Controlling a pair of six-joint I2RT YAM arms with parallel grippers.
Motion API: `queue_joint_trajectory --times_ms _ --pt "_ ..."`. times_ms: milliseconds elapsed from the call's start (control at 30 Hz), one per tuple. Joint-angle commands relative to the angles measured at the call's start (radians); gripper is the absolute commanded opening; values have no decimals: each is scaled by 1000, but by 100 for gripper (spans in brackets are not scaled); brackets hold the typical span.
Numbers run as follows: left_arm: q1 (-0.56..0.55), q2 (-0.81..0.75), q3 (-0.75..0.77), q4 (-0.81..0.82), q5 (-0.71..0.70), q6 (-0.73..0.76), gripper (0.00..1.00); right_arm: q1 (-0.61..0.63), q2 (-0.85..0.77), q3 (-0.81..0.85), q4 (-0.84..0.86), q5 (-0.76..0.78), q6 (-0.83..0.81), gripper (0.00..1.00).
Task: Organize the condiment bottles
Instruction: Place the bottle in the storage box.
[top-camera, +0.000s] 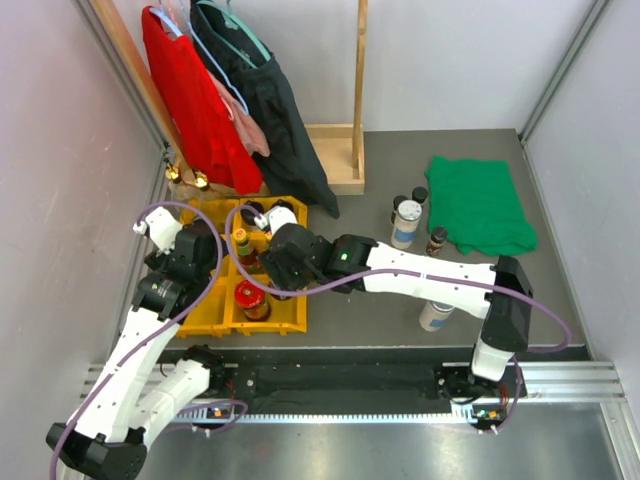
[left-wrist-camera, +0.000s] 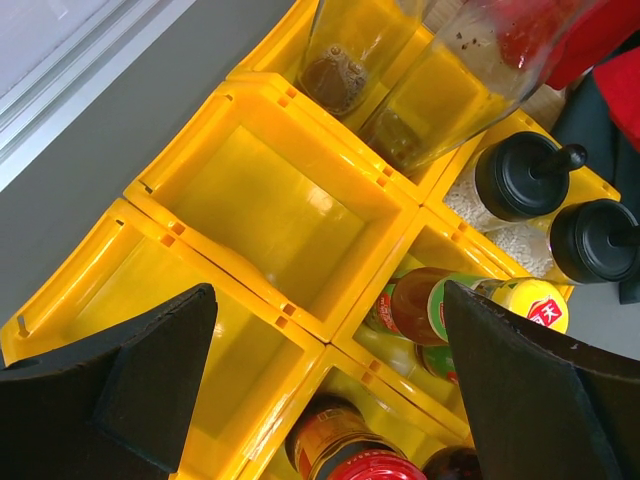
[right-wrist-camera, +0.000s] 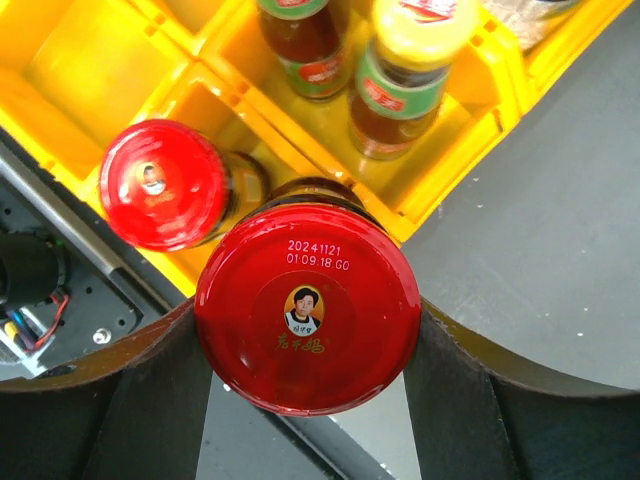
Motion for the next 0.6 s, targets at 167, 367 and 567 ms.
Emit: queue_joint_trajectory --times_ms 167,367,567 --pt "9 -21 3 32 -19 -10 99 98 14 79 -41 6 47 0" --pt "11 -32 1 22 -21 -21 99 98 50 56 -14 35 58 0" --pt "9 -55 3 3 -42 -29 99 98 89 58 60 52 32 0"
